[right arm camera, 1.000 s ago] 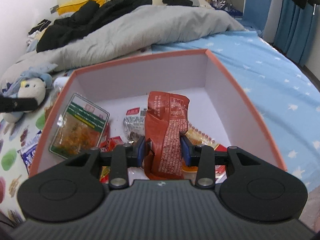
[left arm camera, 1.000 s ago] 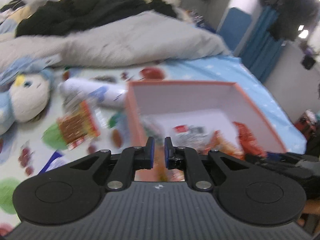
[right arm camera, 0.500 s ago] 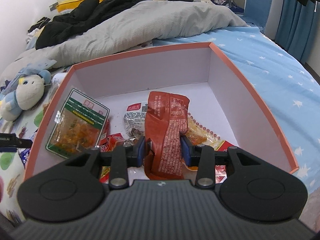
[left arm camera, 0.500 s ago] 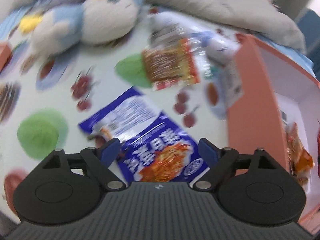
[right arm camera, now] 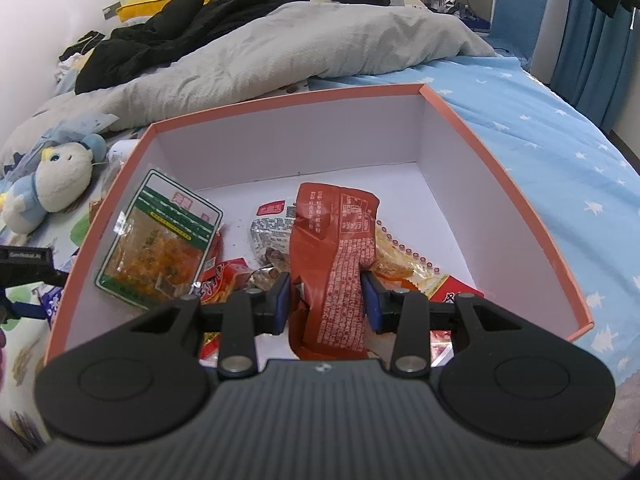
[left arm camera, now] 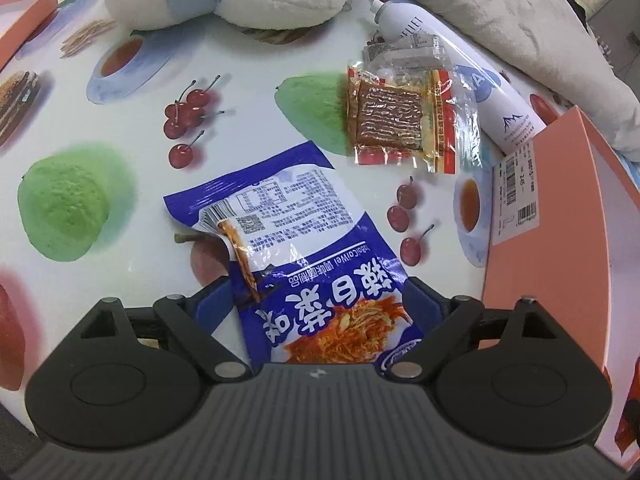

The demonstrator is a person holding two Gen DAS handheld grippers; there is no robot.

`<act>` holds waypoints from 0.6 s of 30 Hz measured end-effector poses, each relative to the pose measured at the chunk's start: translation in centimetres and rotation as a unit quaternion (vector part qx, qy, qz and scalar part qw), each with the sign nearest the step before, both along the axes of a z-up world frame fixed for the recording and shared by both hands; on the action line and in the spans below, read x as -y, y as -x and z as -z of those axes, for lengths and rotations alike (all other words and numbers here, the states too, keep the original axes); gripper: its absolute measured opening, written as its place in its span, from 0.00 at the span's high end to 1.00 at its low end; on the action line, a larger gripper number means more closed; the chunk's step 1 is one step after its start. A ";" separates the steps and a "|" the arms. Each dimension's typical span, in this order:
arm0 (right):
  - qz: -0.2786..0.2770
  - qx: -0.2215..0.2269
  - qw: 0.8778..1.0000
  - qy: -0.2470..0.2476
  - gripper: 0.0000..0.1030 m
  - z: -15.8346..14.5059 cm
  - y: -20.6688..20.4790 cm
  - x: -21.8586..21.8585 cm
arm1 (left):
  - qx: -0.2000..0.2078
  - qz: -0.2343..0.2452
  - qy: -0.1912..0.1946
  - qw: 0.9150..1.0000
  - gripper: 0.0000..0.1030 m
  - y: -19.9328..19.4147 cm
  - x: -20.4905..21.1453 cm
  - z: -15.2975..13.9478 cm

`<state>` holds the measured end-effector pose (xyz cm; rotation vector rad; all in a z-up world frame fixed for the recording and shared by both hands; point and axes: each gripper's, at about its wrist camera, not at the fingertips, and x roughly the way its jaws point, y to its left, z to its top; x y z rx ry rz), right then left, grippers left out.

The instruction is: Organize snacks

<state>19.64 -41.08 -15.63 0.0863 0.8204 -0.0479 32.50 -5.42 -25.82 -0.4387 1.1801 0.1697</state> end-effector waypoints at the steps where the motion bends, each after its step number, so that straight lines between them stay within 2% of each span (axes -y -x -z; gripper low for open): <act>1: 0.001 -0.001 1.000 0.000 0.61 0.1 0.0 0.0 | -0.001 -0.002 -0.008 1.000 0.10 -0.2 0.1 0.1; 5: 0.000 -0.002 1.000 0.013 0.61 0.3 0.0 -0.4 | -0.001 -0.009 -0.023 1.000 0.10 -0.8 -0.1 0.5; 14: -0.004 0.007 1.000 0.016 0.61 0.1 0.3 -1.0 | -0.005 0.029 -0.073 0.997 0.11 -1.7 1.3 1.3; 18: -0.005 0.006 1.000 0.017 0.61 0.2 0.5 -1.0 | 0.001 0.069 -0.093 0.993 0.20 -1.5 2.3 1.3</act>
